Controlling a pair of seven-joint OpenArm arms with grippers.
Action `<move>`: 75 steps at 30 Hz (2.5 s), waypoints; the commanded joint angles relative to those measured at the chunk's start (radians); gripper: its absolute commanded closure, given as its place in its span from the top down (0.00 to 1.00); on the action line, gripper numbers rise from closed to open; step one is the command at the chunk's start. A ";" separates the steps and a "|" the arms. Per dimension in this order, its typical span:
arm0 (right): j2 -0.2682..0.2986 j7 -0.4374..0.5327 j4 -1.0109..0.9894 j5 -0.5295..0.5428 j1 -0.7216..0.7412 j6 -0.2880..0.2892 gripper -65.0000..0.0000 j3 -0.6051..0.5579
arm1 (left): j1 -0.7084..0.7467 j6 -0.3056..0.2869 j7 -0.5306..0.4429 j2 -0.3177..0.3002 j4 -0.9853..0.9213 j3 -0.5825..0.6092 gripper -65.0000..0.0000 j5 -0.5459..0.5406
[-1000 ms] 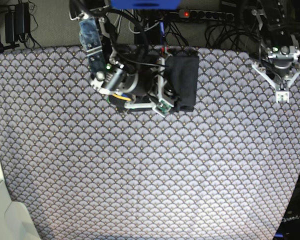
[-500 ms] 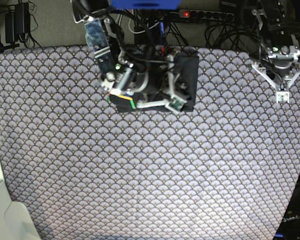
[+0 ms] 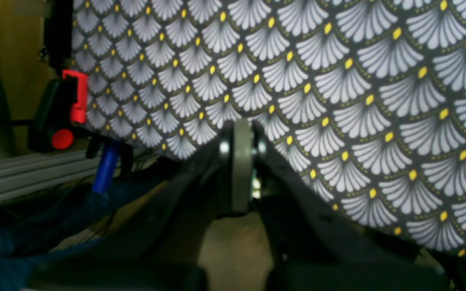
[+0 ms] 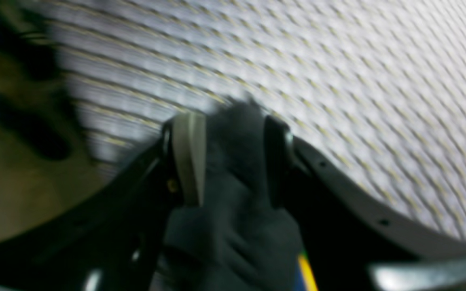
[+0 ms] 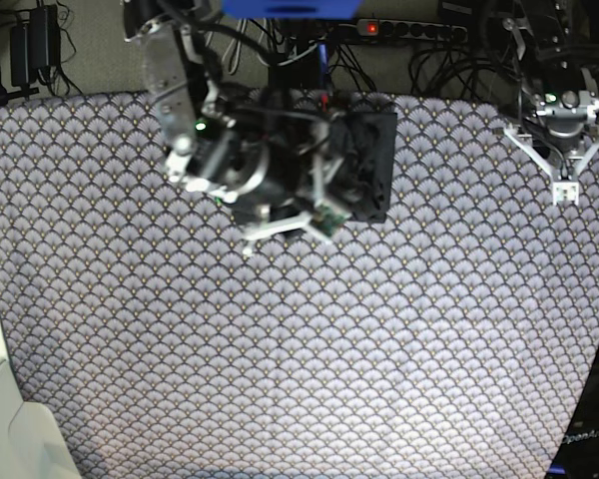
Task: Fold the T-shirt properly
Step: 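Press and tuck the folded bundle edges with the right gripper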
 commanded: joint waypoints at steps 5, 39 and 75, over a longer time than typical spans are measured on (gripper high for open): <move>0.007 0.022 -0.054 0.020 0.005 -0.001 0.35 0.102 | -0.007 0.007 -0.013 -0.010 0.021 -0.004 0.00 0.008; -0.026 0.054 -0.113 0.017 -0.042 -0.001 0.07 -0.056 | -0.032 0.007 -0.010 -0.078 0.021 -0.036 0.00 0.008; -0.092 0.013 -0.299 0.017 0.209 -0.001 0.07 -0.080 | -0.012 0.007 -0.013 -0.092 0.010 -0.099 0.00 0.008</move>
